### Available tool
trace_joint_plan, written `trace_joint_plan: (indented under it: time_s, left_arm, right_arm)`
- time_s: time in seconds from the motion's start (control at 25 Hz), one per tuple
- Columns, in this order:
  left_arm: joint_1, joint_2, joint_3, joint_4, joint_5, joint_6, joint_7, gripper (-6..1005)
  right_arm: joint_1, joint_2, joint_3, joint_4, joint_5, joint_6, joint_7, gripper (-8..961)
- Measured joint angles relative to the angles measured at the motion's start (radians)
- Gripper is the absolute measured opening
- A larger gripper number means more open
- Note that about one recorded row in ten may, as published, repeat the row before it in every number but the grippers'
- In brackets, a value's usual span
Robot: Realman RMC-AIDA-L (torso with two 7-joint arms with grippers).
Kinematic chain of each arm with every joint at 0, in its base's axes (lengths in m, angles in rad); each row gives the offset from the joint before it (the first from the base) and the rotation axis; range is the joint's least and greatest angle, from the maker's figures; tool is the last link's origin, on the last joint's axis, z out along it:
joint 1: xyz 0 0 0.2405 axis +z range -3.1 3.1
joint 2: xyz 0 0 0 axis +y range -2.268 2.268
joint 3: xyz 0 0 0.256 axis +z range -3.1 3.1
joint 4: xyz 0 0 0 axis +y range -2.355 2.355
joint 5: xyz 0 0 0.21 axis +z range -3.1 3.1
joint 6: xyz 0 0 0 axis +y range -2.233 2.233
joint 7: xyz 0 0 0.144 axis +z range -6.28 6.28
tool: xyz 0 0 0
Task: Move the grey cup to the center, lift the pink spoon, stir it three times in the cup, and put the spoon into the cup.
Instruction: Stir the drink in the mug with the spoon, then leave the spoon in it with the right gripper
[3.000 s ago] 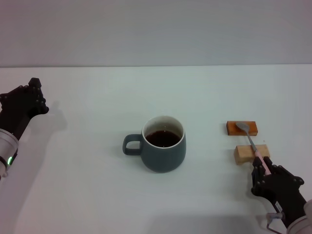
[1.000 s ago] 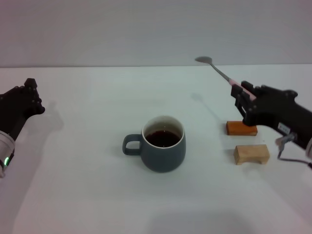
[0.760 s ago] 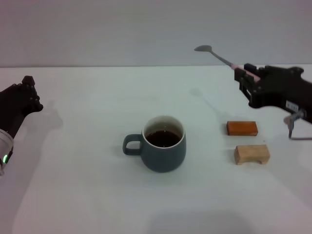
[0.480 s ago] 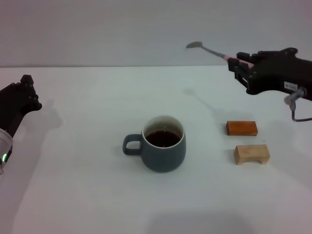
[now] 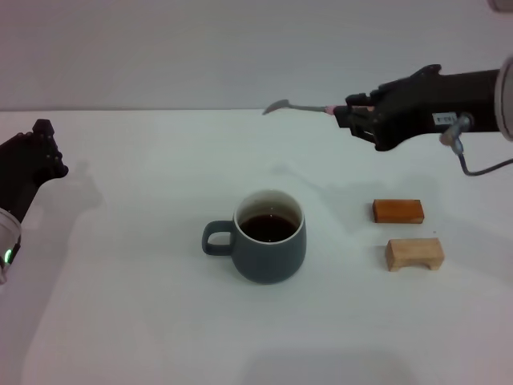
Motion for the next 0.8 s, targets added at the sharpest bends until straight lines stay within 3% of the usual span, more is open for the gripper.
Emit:
trace_joint_plan:
  time_s: [0.44, 0.8]
  left_arm:
    - [-0.005, -0.003, -0.013, 0.001, 0.000, 0.023, 0.000, -2]
    - [-0.005, -0.005, -0.029, 0.001, 0.000, 0.026, 0.000, -2]
  right_arm:
    - [0.244, 0.002, 0.053, -0.193, -0.040, 0.218, 0.010, 152]
    - [0.372, -0.011, 0.071, -0.326, -0.036, 0.273, 0.001, 152]
